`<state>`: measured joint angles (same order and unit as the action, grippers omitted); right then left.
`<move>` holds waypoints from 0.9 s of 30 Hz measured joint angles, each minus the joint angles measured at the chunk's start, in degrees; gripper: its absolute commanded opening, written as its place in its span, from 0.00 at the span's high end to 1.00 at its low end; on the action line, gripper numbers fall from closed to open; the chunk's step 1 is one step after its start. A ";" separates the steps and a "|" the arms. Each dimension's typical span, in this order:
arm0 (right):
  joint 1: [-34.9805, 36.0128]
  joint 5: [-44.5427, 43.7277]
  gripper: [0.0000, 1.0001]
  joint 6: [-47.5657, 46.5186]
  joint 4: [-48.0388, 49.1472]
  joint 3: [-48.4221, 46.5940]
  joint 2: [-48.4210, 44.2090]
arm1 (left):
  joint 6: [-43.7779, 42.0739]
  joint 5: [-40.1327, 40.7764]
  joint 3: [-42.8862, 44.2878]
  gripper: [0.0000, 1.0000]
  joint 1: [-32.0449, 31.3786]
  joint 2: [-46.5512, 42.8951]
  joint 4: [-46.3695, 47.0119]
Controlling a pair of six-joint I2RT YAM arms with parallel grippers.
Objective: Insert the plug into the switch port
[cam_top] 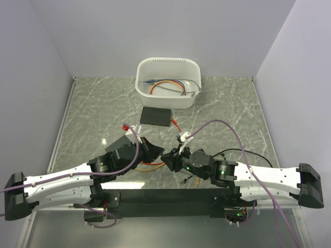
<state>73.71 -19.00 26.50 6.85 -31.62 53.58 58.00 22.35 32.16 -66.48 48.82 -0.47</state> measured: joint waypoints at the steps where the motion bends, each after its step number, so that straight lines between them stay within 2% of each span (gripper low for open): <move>1: -0.02 0.00 0.68 -0.02 0.02 -0.02 0.07 | 0.00 0.00 0.00 0.99 0.00 0.00 0.00; 8: -0.20 0.00 0.73 -0.17 0.07 -0.15 0.79 | 0.00 0.00 0.00 1.00 -0.02 -0.37 -0.24; 14: -0.35 0.15 0.83 -0.46 0.07 -0.15 0.85 | -0.02 0.02 0.00 1.00 -0.04 -0.37 -0.26; 17: -0.37 0.24 0.89 -0.46 0.07 -0.15 0.85 | -0.02 0.07 0.00 0.84 -0.04 -0.37 -0.31; 18: -0.37 0.24 0.90 -0.44 0.07 -0.15 0.85 | -0.02 0.11 0.00 0.66 -0.04 -0.37 -0.48; 20: -0.42 0.22 0.91 -0.39 0.04 -0.15 0.85 | -0.07 0.57 0.02 0.49 -0.07 -0.52 -1.44; 21: -0.61 0.20 0.91 -0.37 0.02 -0.15 0.85 | 0.07 0.87 0.09 0.35 -0.11 -0.81 -2.29; 24: -2.60 0.55 0.94 0.31 -0.33 -0.15 0.87 | 0.20 3.10 0.37 0.19 -0.20 -2.49 -5.20; 27: -7.58 1.79 0.94 1.57 -1.18 -0.11 0.87 | -0.37 6.23 0.79 0.15 0.55 -5.03 -8.07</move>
<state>66.13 -17.21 28.08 5.67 -31.73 54.46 57.63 28.58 32.95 -65.93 43.79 -8.54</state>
